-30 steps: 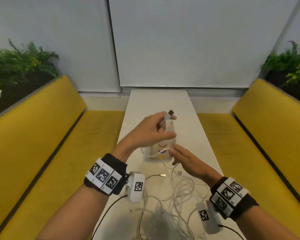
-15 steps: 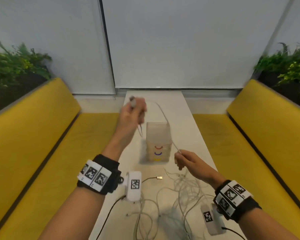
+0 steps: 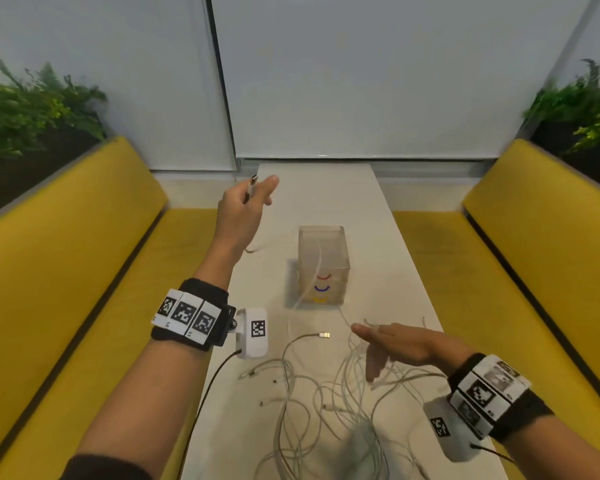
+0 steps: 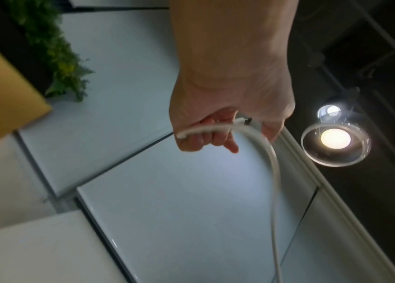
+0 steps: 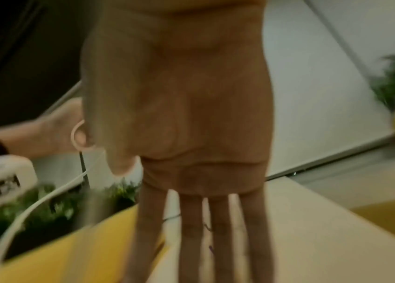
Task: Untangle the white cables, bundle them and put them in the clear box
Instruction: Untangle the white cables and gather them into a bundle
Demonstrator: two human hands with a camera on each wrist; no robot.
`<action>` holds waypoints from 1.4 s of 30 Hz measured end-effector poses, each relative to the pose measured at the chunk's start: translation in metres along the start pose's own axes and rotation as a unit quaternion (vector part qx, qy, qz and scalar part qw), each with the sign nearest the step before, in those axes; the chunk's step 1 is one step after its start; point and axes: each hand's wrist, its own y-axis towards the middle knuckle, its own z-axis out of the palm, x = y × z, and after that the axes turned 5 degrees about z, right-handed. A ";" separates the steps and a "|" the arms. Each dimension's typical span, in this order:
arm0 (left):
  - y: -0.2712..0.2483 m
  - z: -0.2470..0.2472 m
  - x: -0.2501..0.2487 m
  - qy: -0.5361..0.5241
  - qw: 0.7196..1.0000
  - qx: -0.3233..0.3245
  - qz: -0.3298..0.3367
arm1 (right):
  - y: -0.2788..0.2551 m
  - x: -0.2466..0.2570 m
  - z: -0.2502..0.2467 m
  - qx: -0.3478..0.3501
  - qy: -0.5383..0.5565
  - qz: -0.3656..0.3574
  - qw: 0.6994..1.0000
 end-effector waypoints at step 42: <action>-0.044 0.036 0.035 0.063 0.969 0.237 -0.024 | 0.050 0.089 -0.072 -0.179 0.333 -0.293 0.878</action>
